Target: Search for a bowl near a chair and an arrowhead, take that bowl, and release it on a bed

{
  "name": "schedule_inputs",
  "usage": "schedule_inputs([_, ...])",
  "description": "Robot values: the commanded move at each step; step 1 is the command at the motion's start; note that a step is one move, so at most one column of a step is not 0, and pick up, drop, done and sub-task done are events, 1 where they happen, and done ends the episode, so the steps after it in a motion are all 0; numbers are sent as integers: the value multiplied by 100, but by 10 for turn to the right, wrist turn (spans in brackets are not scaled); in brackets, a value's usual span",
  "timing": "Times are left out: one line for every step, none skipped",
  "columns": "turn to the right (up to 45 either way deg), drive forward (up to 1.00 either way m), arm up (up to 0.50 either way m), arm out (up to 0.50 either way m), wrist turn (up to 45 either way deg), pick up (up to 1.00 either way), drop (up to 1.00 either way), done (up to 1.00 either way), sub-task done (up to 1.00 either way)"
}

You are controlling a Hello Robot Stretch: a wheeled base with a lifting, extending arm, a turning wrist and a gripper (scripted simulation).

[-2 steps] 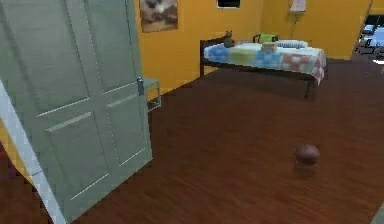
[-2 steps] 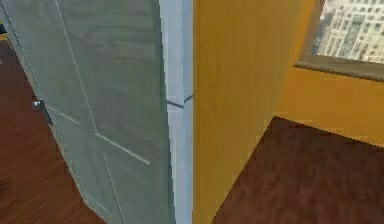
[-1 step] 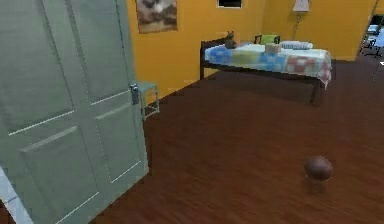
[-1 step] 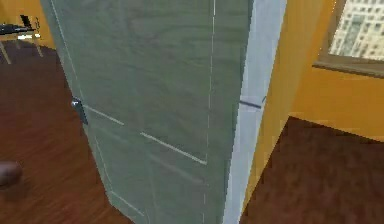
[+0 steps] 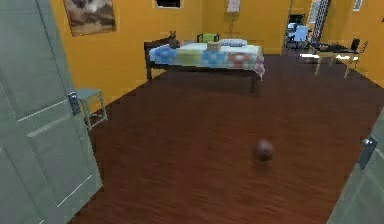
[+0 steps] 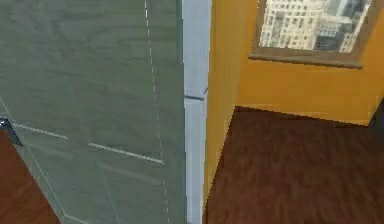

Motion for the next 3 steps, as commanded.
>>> schedule_inputs([0, 100, 0, 0, 0, 0, 0, 0, 0])
schedule_inputs([30, 0, 0, 0, 0, 0, 0, 0, 0])
schedule_inputs([0, 55, 0, 0, 0, 0, 0, 0, 0])
